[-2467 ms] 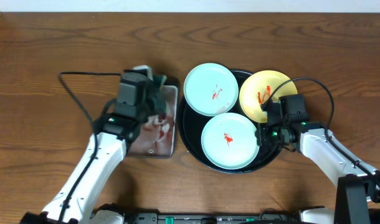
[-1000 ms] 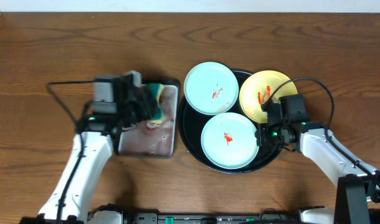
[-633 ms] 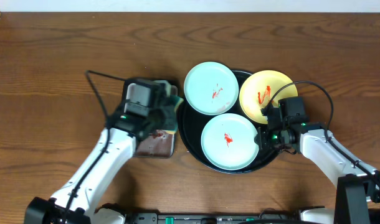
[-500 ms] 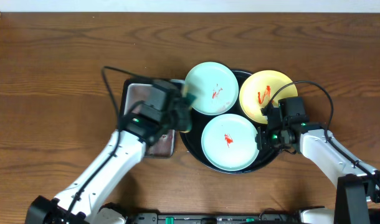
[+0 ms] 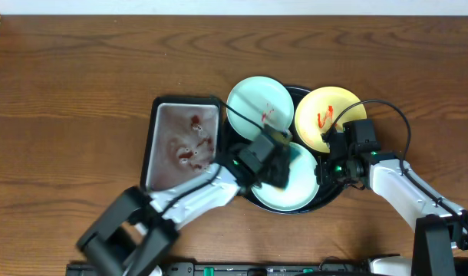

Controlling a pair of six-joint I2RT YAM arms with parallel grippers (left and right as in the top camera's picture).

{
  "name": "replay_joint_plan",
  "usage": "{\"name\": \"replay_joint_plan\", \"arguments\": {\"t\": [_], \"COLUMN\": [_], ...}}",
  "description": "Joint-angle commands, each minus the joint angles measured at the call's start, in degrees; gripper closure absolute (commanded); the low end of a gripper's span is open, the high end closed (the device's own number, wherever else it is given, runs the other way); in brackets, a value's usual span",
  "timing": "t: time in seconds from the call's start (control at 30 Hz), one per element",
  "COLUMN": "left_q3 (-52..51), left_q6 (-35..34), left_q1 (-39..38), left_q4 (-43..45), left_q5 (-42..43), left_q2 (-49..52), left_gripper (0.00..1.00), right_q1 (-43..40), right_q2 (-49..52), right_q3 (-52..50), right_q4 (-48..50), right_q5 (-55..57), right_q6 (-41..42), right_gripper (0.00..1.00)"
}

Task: Clean dirty plates on tray and stack at the side
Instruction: 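Scrub the front pale green plate with sponge, right gripper holding rim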

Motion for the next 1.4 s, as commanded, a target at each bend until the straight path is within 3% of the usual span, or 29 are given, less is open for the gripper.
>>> {"name": "replay_joint_plan", "arguments": {"t": [0.0,0.1,0.27,0.4,0.57,0.87,1.13,1.37], "left_q3": [1.25,1.25,1.99,4.76,6.95,6.88,6.91,6.91], "left_q6": [-1.51,0.98,3.41,3.37,2.71,2.23,3.39,3.78], "left_q1": [-1.31,-0.92,2.6,5.53,2.82,-3.61,0.04,3.72], "left_q4": [0.42,-0.55,-6.34,-9.27,-6.21,-5.6,-8.94,-11.43], "left_q5": [0.31,-2.32,-13.51,-8.52,1.2,-3.41,-13.31,-13.79], "left_q2": [3.19,4.98,4.46,4.04,3.3,6.91,8.81,2.89], "left_gripper": [0.93,0.92,0.93,0.93,0.92,0.93,0.93,0.93], "right_q1": [0.66,0.66,0.66,0.66,0.66,0.66,0.66,0.66], "right_q2": [0.39,0.39,0.39,0.39,0.39,0.39,0.39,0.39], "right_q3": [-0.46,-0.46,-0.46,-0.46,-0.46,-0.46,-0.46,-0.46], "right_q4": [-0.07,-0.09,-0.09,-0.09,-0.11,-0.15,-0.5,-0.61], "right_q5": [-0.09,-0.15,-0.31,-0.33,-0.31,-0.31,-0.31,-0.31], "right_q6": [0.11,0.11,0.11,0.11,0.11,0.11,0.11,0.11], "right_gripper": [0.99,0.99,0.99,0.99,0.99,0.99,0.99,0.99]}}
